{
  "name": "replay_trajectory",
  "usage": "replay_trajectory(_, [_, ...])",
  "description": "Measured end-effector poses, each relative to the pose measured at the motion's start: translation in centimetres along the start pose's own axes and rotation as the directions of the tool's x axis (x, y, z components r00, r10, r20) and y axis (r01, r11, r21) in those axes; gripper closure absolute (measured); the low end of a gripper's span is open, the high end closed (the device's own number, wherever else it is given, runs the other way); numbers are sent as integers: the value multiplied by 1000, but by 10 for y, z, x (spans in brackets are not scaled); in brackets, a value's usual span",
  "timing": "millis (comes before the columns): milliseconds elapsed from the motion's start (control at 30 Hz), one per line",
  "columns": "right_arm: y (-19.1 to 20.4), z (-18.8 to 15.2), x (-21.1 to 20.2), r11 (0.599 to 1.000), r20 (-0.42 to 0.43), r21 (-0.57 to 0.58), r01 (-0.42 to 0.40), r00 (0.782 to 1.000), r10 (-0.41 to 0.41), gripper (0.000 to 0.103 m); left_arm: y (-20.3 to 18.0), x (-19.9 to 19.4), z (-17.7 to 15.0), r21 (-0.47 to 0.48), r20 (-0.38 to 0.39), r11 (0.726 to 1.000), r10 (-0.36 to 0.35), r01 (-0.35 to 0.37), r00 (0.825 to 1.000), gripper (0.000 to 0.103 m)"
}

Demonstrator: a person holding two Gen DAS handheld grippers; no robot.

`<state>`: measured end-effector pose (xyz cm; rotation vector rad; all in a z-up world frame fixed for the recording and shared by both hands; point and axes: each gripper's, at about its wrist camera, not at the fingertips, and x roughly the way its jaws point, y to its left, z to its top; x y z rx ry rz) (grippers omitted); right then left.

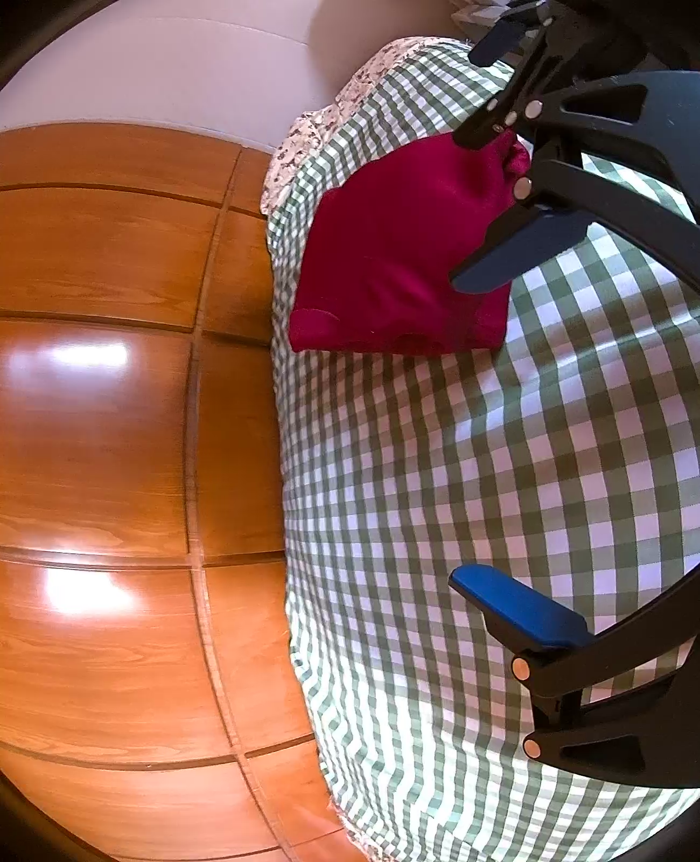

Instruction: Fold small clothes

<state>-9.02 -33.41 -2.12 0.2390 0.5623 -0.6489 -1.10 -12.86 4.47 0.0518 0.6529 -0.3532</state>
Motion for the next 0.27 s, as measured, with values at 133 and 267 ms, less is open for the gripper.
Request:
replay_trajectory(133, [-11, 12, -3, 999, 24, 32, -27, 999, 27, 4, 4, 7, -1, -17, -23, 1000, 4, -5, 1000, 3])
replay_trajectory(267, [-40, 41, 11, 995, 38, 97, -7, 999, 3, 4, 8, 16, -3, -20, -44, 1000, 18, -19, 999, 3])
